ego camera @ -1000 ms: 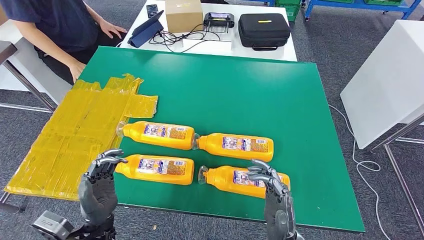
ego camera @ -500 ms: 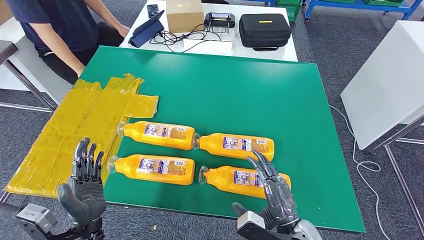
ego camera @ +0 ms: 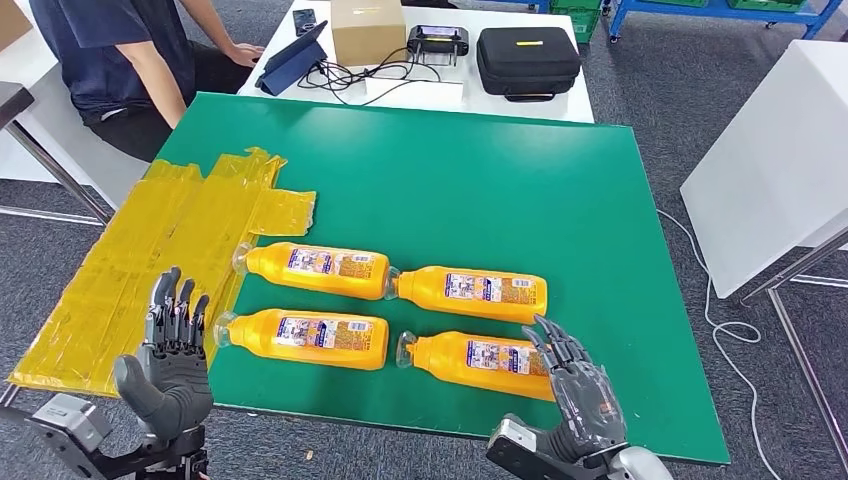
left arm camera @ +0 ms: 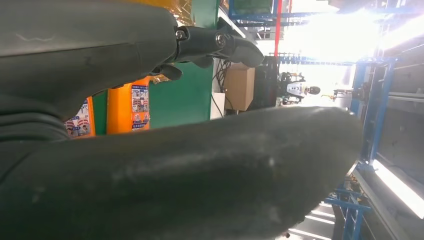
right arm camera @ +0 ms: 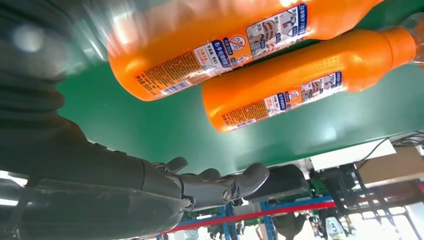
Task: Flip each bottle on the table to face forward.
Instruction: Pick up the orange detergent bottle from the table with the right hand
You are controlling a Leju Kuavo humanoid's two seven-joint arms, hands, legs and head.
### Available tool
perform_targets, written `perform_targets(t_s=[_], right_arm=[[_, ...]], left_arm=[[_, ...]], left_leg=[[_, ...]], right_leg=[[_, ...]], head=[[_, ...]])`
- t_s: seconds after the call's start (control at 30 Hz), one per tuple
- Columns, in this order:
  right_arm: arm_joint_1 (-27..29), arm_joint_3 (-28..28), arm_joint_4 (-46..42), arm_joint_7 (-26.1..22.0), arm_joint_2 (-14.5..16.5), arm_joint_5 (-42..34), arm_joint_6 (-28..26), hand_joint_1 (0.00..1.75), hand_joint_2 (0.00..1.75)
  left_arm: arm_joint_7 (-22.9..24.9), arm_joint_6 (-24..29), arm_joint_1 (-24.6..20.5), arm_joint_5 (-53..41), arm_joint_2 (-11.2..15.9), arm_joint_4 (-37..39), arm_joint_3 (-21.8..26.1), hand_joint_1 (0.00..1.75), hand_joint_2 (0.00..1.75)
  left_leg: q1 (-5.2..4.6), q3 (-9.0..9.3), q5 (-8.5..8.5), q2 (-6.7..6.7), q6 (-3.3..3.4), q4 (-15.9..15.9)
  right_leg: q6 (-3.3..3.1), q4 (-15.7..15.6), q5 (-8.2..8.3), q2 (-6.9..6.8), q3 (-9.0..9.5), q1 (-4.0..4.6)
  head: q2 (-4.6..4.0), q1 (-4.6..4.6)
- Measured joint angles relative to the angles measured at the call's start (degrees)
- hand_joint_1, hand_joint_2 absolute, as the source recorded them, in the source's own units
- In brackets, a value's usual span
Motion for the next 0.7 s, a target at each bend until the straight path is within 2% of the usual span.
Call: perform_targets(t_s=[0.2, 0.7], right_arm=[[-1.2, -0.1, 0.6, -0.5, -0.9, -1.9, 1.2, 0.00, 1.75], [-4.8, 0.2, 3.5, -0.6, 0.0, -1.0, 3.1, 0.00, 1.75]], left_arm=[[0.2, -0.6, -1.5, 0.8, 0.2, 1.3, 0.0, 0.00, 0.00], [0.3, -0.7, -2.6, 1.5, 0.8, 2.3, -0.2, 0.00, 0.00]], left_leg=[[-0.01, -0.01, 0.00, 0.02, 0.00, 0.0], [0.00, 0.00, 0.00, 0.01, 0.00, 0.0]], right_leg=[[0.00, 0.0, 0.00, 0.01, 0.01, 0.00], [0.00, 0.0, 0.00, 0.00, 0.00, 0.00]], head=[[0.01, 0.00], [-0.01, 0.00]])
